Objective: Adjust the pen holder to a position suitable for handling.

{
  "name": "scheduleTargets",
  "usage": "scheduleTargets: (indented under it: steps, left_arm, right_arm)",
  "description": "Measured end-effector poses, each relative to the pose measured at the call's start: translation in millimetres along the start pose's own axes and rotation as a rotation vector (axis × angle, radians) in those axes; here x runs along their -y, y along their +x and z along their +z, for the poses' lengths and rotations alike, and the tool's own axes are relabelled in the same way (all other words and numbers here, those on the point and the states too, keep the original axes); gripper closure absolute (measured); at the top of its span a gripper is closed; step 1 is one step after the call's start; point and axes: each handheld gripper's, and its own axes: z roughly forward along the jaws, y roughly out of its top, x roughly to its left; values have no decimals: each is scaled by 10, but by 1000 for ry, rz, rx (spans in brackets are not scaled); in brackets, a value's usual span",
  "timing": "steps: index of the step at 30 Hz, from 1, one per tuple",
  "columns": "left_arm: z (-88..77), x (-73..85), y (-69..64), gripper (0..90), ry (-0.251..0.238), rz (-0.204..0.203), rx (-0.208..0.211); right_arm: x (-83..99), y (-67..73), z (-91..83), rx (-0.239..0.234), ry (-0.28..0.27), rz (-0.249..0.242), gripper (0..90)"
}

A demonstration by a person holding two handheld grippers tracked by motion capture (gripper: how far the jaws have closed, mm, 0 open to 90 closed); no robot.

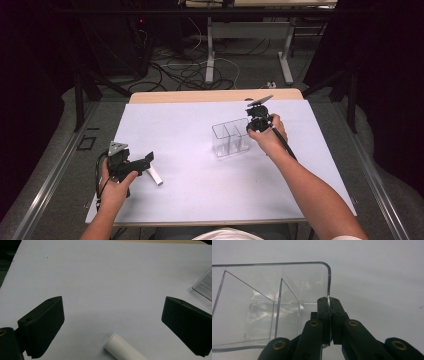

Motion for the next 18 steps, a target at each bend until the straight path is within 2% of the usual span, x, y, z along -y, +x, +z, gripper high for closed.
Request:
scheduleTargets:
  steps: [1, 2, 4, 6, 7, 8, 15, 18]
  left_arm:
    - [0, 0, 2, 45, -1, -1, 0]
    - [1, 1, 2, 45, -2, -3, -1]
    - [2, 1, 7, 45, -2, -2, -1]
    - [2, 1, 7, 45, 0, -3, 0]
    - [2, 1, 5, 45, -1, -3, 0]
    - [2, 1, 4, 45, -1, -2, 1]
    - [6, 3, 0, 45, -2, -1, 0]
    - [6, 3, -6, 45, -1, -2, 1]
  right_arm:
    - [5, 34, 22, -8, -14, -5, 888]
    - [2, 77, 22, -6, 4, -1, 888]
    - [7, 140, 51, -16, -18, -8, 888]
    - [5, 183, 50, -5, -9, -26, 888]
    - [10, 205, 61, -11, -22, -17, 887]
    - [7, 219, 57, -4, -11, -21, 885]
    - [27, 227, 53, -18, -11, -10, 866]
    - [33, 188, 52, -50, -10, 10, 845]
